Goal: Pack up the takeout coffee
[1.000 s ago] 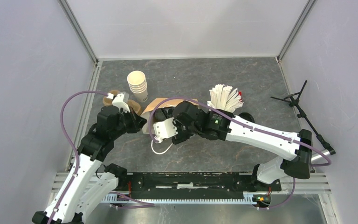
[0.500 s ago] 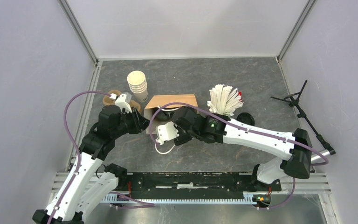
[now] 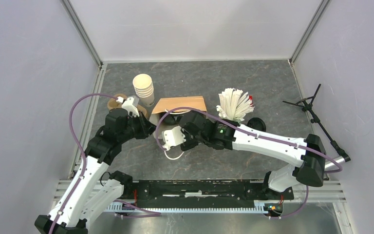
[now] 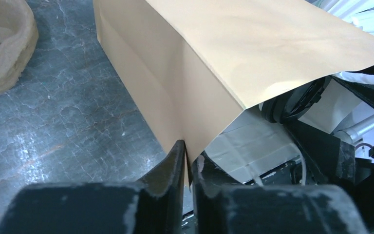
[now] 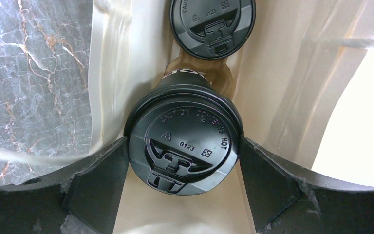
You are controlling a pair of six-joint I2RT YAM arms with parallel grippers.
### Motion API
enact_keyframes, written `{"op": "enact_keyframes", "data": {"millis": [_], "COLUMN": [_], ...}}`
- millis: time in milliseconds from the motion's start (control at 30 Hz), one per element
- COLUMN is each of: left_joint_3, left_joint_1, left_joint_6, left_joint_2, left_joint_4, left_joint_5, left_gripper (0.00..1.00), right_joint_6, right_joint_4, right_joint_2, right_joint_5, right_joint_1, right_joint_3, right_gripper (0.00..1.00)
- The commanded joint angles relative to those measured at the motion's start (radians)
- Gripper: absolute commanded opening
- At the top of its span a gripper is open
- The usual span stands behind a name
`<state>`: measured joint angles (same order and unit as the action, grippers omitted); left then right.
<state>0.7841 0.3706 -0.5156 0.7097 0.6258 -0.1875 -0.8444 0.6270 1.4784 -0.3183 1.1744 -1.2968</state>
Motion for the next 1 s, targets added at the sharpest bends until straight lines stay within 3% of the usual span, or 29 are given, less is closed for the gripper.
{"op": "enact_keyframes", "data": {"millis": [0, 67, 967], "left_joint_3": [0.008, 0.002, -0.03], "left_joint_1": [-0.001, -0.001, -0.001], "left_joint_6": [0.017, 0.021, 0.129], "left_joint_2": [-0.01, -0.014, -0.037], "left_joint_4": [-0.052, -0.062, -0.073], "left_joint_5": [-0.026, -0.052, -0.151], "left_gripper": [0.08, 0.03, 0.02], "right_joint_6": [-0.021, -0.02, -0.104], "right_joint_4": [-0.077, -0.087, -0.151], "right_joint_2": [0.012, 0.03, 0.077], "right_joint_5": [0.002, -0.005, 0.089], "right_joint_1": [-0.019, -0.025, -0.124], "right_joint_3": [0.004, -0.013, -0.098], "right_gripper": [0.86, 0.86, 0.85]}}
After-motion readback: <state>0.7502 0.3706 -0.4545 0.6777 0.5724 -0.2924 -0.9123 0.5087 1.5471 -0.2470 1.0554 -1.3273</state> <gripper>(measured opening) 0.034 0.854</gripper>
